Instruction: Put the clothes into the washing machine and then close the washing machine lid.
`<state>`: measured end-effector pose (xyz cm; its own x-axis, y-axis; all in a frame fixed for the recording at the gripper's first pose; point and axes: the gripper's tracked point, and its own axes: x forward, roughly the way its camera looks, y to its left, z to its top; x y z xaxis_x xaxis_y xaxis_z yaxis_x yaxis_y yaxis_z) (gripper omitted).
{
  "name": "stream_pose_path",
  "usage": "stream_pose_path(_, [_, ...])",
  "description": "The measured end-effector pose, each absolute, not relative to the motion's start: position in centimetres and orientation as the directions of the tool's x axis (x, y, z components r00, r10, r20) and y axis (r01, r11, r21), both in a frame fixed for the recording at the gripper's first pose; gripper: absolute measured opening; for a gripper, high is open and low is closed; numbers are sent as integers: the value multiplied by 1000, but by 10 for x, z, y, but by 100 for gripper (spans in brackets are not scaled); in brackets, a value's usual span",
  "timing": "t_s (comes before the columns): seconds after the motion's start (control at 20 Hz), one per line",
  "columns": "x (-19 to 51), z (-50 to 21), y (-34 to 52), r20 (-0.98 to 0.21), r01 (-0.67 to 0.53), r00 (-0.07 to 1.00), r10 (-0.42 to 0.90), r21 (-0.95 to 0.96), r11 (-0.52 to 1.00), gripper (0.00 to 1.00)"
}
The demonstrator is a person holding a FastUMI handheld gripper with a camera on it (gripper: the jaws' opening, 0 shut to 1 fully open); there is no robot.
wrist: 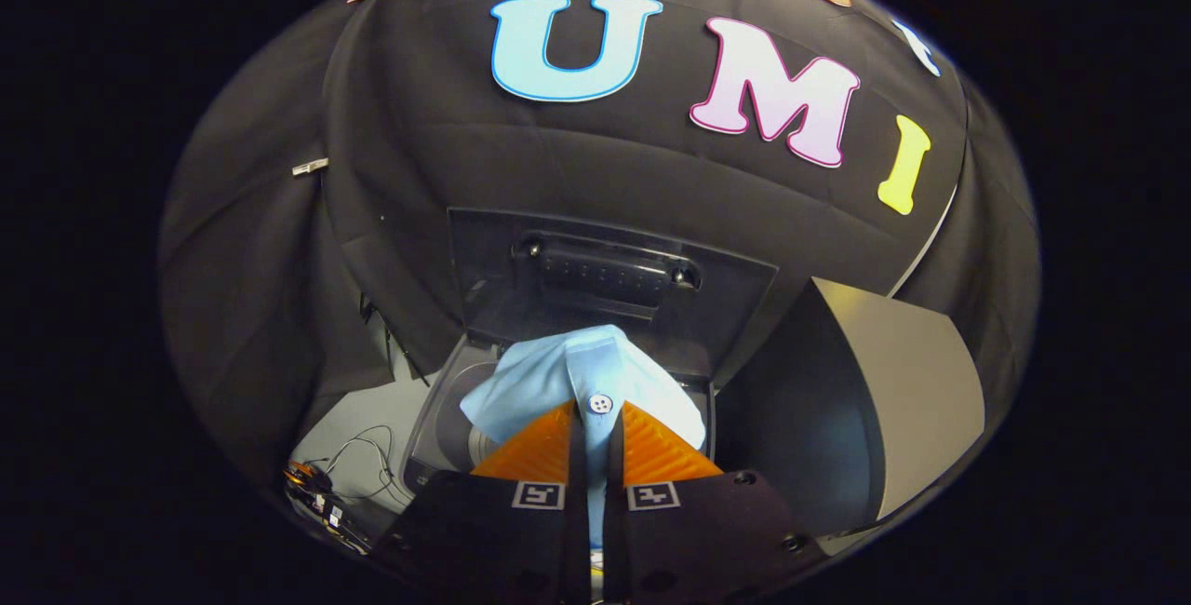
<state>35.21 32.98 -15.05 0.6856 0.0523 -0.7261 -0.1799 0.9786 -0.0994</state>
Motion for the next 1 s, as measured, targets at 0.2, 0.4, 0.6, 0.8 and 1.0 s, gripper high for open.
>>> stream_pose_path(0.2, [363, -176, 328, -732, -155, 680, 48, -79, 985, 10])
stream_pose_path(0.4, [378, -198, 322, -741, -134, 670, 43, -64, 989, 10])
stream_pose_path(0.6, [384, -217, 319, -759, -136, 649, 48, -54, 989, 10])
stream_pose_path(0.8, [385, -230, 325, -771, -131, 633, 69, -18, 991, 10])
stream_pose_path(1.0, [383, -238, 325, -782, -138, 620, 70, -20, 990, 11])
